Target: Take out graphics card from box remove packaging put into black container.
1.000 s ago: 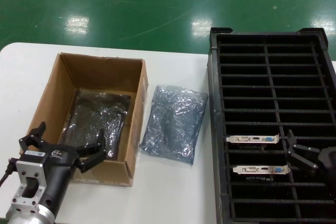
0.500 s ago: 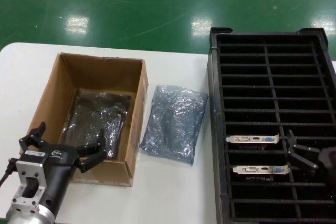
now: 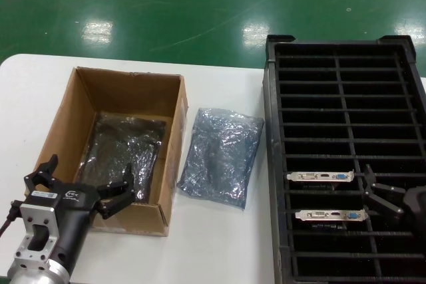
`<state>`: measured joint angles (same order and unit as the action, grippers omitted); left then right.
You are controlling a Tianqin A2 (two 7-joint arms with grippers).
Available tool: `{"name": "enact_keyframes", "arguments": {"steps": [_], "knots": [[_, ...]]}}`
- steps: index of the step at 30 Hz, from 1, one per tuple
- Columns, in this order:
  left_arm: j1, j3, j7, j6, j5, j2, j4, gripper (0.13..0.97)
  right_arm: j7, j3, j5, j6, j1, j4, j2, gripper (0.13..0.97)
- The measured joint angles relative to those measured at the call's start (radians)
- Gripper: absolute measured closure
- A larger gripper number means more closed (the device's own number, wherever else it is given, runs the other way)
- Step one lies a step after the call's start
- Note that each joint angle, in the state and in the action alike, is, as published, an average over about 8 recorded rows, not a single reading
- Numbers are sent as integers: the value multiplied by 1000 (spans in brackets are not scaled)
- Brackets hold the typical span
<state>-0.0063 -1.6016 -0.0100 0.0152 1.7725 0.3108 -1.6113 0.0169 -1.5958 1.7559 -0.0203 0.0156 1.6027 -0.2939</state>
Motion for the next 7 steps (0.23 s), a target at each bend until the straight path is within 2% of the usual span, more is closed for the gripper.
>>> {"name": "enact_keyframes", "arguments": {"steps": [7], "knots": [[0,0,0,0,0,0,0,132,0,0,0,0,0,0,0,129]]}}
